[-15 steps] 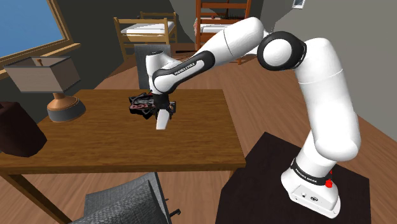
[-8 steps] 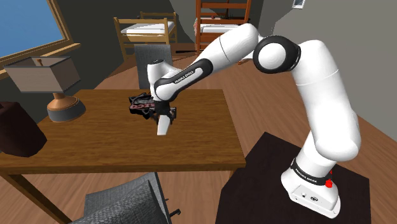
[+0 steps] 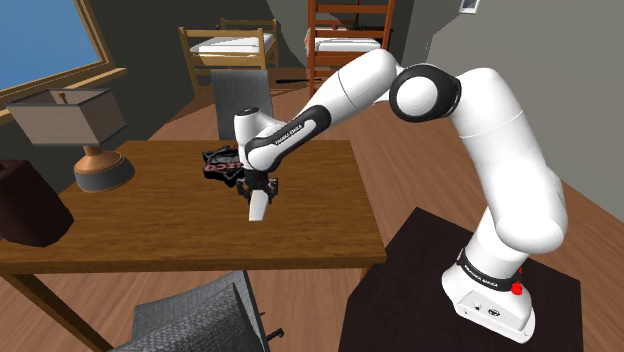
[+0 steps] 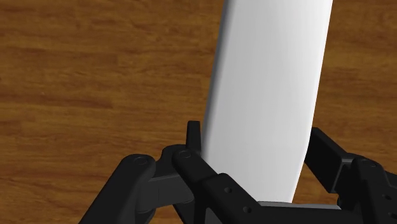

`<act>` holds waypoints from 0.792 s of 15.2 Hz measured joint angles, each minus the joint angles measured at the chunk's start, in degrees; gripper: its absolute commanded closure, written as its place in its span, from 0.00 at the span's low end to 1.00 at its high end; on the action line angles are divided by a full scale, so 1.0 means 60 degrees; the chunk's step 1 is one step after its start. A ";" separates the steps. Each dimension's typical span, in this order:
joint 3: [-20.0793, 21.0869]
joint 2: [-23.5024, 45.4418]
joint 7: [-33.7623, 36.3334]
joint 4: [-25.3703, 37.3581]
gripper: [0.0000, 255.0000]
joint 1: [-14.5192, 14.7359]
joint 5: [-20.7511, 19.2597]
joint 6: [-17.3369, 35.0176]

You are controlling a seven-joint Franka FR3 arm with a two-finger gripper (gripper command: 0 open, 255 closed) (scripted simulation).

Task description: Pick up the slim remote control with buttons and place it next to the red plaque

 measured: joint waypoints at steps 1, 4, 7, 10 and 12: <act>-0.0003 0.0008 0.0012 -0.0029 1.00 0.0005 -0.0006 0.0035; -0.0007 0.0034 0.0023 -0.0027 1.00 0.0016 -0.0014 0.0063; -0.0008 0.0036 0.0024 -0.0028 0.00 0.0017 -0.0015 0.0067; -0.0008 0.0036 0.0025 -0.0024 0.00 0.0018 -0.0015 0.0068; -0.0008 0.0036 0.0025 -0.0024 0.00 0.0018 -0.0015 0.0068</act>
